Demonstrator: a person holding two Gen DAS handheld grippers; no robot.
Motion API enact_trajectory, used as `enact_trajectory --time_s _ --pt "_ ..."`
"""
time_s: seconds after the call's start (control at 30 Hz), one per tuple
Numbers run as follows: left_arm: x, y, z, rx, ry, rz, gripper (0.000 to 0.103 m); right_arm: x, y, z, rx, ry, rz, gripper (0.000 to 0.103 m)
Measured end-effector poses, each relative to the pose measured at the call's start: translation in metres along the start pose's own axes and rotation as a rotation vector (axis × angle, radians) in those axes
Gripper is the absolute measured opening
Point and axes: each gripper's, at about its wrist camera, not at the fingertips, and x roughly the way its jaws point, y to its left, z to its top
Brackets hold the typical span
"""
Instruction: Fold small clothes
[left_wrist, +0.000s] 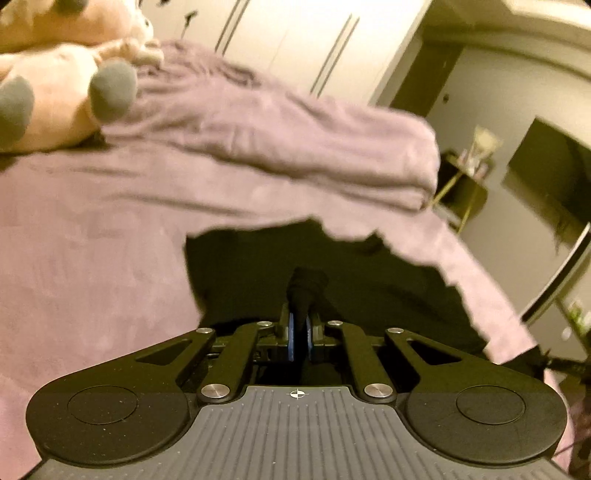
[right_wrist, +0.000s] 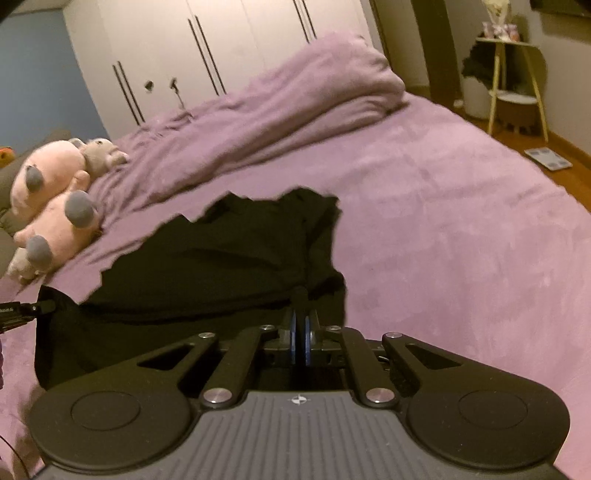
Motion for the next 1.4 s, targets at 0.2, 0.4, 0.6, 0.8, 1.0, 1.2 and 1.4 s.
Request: enact_trajectory --time_s 0.2,0.4,0.6,0.8,1.0,1.2,1.4 --pt "-0.019 -0.008 0.045 0.005 -0.174 0.066 0.008 -0.011 0.012 0.039 -0.015 -0.101 0.031 0.003" --pt "0.038 -0.013 0.097 0.024 -0.216 0.219 0.008 0.046 0.031 0.110 -0.038 -0.206 -0.054 0.003" --pt "0.119 -0.021 0.112 0.120 -0.166 0.426 0.008 0.127 0.057 0.163 -0.061 -0.256 -0.150 0.003" --pt "0.154 -0.007 0.073 0.070 -0.093 0.607 0.021 0.186 0.063 0.149 -0.103 -0.208 -0.307 0.012" --pt "0.105 -0.014 0.028 -0.088 -0.047 0.300 0.044 0.154 0.049 0.096 0.071 -0.109 -0.065 0.021" --pt "0.103 -0.019 -0.014 -0.192 0.076 0.244 0.048 0.152 0.056 0.023 0.247 0.094 0.353 0.024" --pt "0.075 0.015 -0.013 -0.254 0.069 0.332 0.043 0.123 -0.002 0.009 0.325 0.040 0.101 0.015"
